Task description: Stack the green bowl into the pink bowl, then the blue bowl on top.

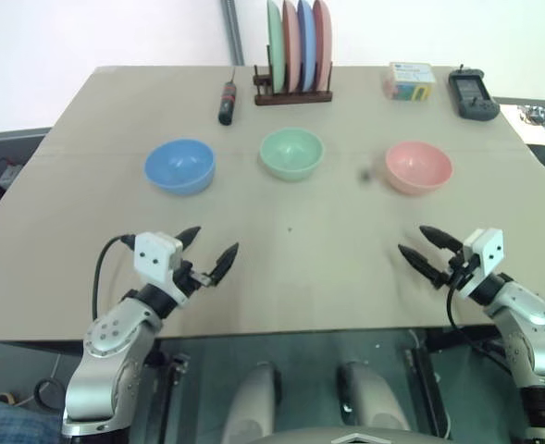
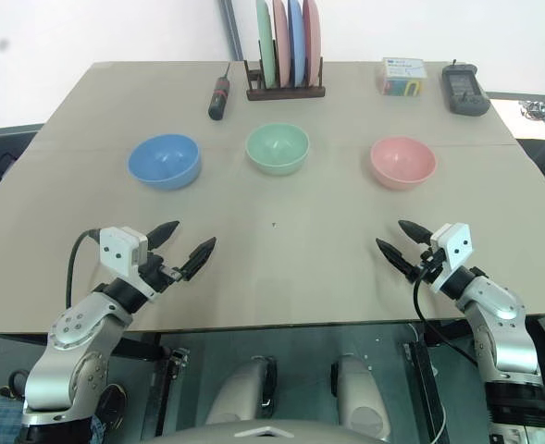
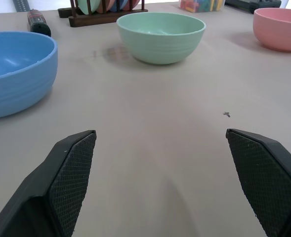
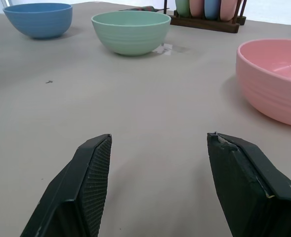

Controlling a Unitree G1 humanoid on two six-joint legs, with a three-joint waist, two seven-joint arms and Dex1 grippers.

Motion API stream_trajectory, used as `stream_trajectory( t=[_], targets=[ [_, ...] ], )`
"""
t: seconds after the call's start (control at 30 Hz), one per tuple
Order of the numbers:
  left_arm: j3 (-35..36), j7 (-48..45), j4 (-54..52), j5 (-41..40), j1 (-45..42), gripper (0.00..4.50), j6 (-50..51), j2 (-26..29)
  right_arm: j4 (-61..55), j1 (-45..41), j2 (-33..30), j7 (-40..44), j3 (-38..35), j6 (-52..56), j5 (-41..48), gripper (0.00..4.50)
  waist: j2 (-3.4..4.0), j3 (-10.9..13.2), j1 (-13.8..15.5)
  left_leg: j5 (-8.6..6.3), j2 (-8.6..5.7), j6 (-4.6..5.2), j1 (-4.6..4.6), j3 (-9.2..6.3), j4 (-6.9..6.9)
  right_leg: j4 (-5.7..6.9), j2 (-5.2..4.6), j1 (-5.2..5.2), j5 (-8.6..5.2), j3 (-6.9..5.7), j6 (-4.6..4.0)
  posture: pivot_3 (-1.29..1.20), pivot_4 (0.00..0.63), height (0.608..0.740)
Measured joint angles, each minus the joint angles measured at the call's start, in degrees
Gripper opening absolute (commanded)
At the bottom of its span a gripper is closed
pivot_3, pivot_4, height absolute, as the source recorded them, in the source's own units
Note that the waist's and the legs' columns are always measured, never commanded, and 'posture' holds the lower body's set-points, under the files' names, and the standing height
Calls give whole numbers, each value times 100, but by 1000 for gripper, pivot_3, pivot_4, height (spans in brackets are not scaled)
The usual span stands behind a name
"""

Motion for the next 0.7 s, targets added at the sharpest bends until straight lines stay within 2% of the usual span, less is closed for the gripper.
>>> stream_trajectory(
  t=[0.33,0.47,0.53,0.7],
  targets=[
    [0,-13,0,-62,-14,4500,0,-21,51,-116,0,6,17,-46,-50,3205,0,0,0,0,0,0,0,0,1,0,0,0,2,0,-3,0,150,740],
    [-13,-133,-1,-216,-56,4500,-5,-34,141,-424,-138,-282,123,209,-373,3205,0,0,-16,0,0,0,1,6,8,5,0,0,3,5,-4,0,150,740],
    [-64,-431,-43,-536,-105,4500,-14,-42,296,-1097,-500,-558,208,790,-651,3205,2,1,-15,0,0,0,-1,6,15,9,2,-2,11,6,-17,0,150,740],
    [-185,-1034,-152,-1155,-101,4500,-49,-71,915,-2509,-1361,-216,734,741,-1422,3205,0,0,-19,0,0,0,-2,6,17,7,3,-1,11,5,-17,0,150,740]
  ],
)
